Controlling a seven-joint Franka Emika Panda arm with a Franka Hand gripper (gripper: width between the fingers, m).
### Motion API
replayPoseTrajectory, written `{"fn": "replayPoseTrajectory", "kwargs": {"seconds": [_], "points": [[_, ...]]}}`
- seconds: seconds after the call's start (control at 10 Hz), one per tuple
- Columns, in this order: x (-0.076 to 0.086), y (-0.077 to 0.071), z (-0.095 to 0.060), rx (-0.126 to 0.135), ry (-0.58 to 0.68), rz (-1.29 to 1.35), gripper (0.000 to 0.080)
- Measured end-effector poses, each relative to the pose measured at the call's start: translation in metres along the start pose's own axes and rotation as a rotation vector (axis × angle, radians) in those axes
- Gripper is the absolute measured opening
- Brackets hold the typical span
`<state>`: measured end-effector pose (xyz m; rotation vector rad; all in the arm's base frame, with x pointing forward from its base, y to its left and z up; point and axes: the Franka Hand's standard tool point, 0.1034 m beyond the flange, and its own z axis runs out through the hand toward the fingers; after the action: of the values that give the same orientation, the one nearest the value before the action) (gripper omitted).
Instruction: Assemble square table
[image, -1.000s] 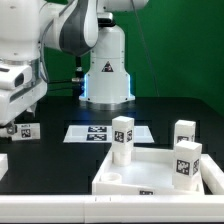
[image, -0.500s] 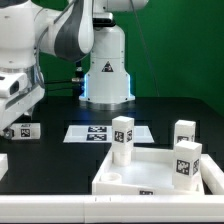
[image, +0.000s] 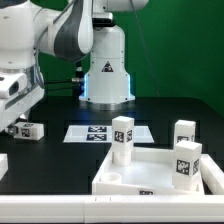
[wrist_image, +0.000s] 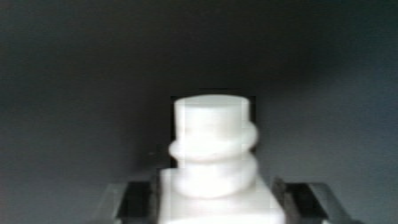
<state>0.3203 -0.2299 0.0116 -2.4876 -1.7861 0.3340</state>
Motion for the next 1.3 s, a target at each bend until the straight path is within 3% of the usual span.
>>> {"fn": "replayPoseTrajectory", "kwargs": {"seconds": [0.2, 0.3, 0.5, 0.6, 0.7, 1.1, 1.2, 1.3], "points": [[0.003, 0.001, -0.001, -0.002, 0.003, 0.051, 0.0289], [0.013, 0.006, -0.005, -0.014, 0.009, 0.143, 0.0289], [0.04, 0.022, -0.016, -0.08, 0.027, 0.422, 0.0289], [0.042, 0.025, -0.018, -0.075, 0.039, 0.531, 0.0289], [0.037, 0.022, -0.017, -0.023, 0.062, 0.686, 0.0289], [0.035, 0.023, -0.016, -0.018, 0.061, 0.692, 0.0289], [0.038, 0.023, -0.017, -0.016, 0.062, 0.726, 0.0289], [0.054, 0.027, -0.02, -0.017, 0.065, 0.855, 0.0289]]}}
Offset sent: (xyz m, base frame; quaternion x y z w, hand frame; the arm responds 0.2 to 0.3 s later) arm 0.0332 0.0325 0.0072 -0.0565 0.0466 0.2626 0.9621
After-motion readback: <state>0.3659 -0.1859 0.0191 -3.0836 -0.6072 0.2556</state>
